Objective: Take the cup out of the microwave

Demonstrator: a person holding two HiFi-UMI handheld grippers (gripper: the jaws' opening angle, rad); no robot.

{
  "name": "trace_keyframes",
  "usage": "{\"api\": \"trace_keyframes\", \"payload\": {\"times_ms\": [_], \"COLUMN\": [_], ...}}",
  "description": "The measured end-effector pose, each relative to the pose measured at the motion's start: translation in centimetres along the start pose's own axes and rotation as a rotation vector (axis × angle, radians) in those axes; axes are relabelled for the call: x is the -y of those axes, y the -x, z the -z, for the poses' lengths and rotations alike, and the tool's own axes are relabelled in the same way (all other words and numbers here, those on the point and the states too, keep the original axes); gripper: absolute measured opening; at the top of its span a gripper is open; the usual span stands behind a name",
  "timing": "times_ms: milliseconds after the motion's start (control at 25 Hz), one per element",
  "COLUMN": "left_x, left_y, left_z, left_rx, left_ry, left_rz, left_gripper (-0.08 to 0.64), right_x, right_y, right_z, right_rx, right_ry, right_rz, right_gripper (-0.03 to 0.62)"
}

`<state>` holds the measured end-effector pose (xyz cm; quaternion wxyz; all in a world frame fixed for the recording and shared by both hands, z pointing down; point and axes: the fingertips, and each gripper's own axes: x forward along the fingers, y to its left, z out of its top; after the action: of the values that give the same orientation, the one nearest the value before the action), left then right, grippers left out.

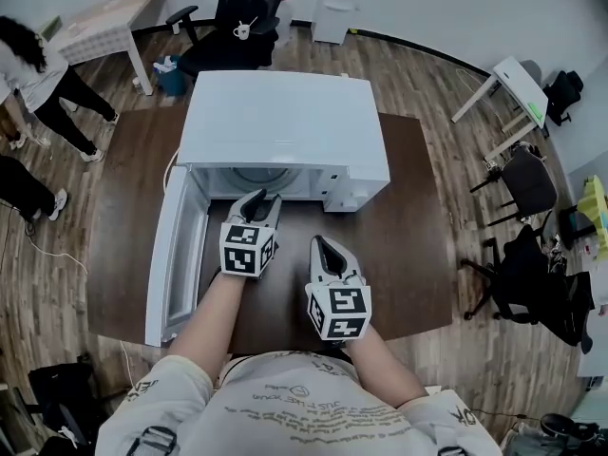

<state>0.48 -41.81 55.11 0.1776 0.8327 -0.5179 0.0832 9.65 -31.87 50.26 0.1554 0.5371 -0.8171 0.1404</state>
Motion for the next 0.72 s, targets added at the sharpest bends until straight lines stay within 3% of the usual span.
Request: {"api": "trace_keyframes", "payload": {"times_ms": [200,720], "left_x": [-1.8,-4.9], "left_y": [-3.0,-8.0], "left_z": [0.7,1.8], "left_rx": [-0.022,-0.072], "left_ry": [-0.017,-0.028], "left_rz": [-0.05,-0.095], "left_gripper": [0.114,0.114], "right_x": [1.8,6.3], "right_y": [0.8,2.4], "right_z": [0.8,2.4], "right_rx": [-0.021,-0.055], "right_ry": [-0.006,-0.064], "right_rz": [0.024,0.119], "right_gripper": [0.009,0.009]}}
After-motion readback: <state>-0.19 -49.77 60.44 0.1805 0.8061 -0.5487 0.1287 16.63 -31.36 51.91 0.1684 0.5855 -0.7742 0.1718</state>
